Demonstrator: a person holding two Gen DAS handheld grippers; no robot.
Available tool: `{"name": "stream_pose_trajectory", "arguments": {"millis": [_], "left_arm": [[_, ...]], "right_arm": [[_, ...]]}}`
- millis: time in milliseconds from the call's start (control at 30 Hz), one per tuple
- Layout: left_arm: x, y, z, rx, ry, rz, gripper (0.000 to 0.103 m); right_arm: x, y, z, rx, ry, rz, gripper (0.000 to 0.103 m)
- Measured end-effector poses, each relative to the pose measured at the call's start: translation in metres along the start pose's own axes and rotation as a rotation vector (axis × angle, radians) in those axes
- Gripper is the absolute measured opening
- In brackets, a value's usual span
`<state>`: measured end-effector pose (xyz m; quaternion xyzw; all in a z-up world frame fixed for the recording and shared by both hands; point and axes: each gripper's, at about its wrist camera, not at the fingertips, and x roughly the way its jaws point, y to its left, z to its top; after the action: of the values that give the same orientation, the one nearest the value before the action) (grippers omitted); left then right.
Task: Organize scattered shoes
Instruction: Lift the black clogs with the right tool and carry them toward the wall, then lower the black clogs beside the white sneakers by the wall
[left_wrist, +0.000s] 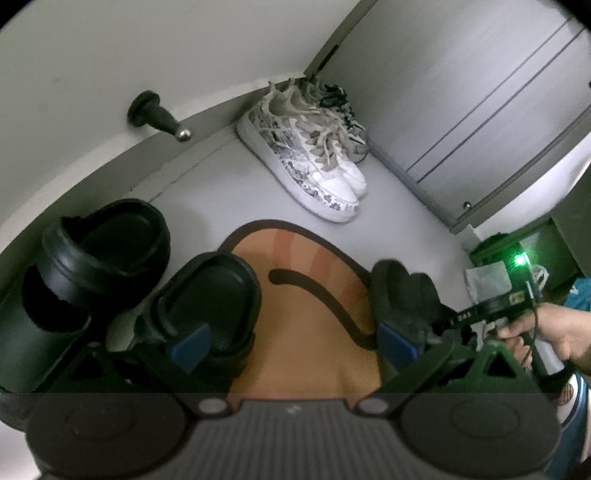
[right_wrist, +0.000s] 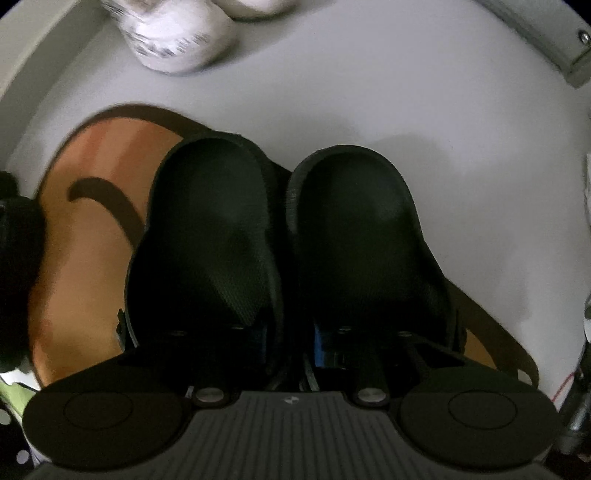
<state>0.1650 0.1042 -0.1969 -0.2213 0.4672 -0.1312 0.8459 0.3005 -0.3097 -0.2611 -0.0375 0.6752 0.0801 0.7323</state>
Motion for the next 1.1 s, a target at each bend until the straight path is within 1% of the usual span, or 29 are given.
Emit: {"name": "stream_pose_trajectory", "arguments": {"millis": [200,333,467,600,800,1100], "left_arm": [[-0.006,0.003,0.001,-0.015,-0.027,0.003,0.098],[-0.01,0.005,0.002,-0.03,-0.042,0.008,0.098],[-0.013,0.007,0.003,-0.044,-0.05,0.011,0.098],[-0.014,0.008,0.003,-0.052,-0.054,0.01,0.098],[-0.015,0.008,0.004,-0.051,-0.051,0.007,0.098],[-0.013,0.008,0.006,-0.04,-0.046,0.002,0.098]], "right_arm": [[-0.016,0.045,0.018,-0.132,-0.096,-0.021,0.023],[-0.016,0.065,0.025,-0.198,-0.109,-0.018,0.023],[-0.02,0.092,0.033,-0.261,-0.148,-0.023,0.023],[-0.014,0.12,0.045,-0.312,-0.186,-0.025,0.023],[-0.009,0.149,0.062,-0.36,-0.212,0.001,0.023],[-0.006,0.179,0.08,-0.419,-0.268,0.012,0.023]]}}
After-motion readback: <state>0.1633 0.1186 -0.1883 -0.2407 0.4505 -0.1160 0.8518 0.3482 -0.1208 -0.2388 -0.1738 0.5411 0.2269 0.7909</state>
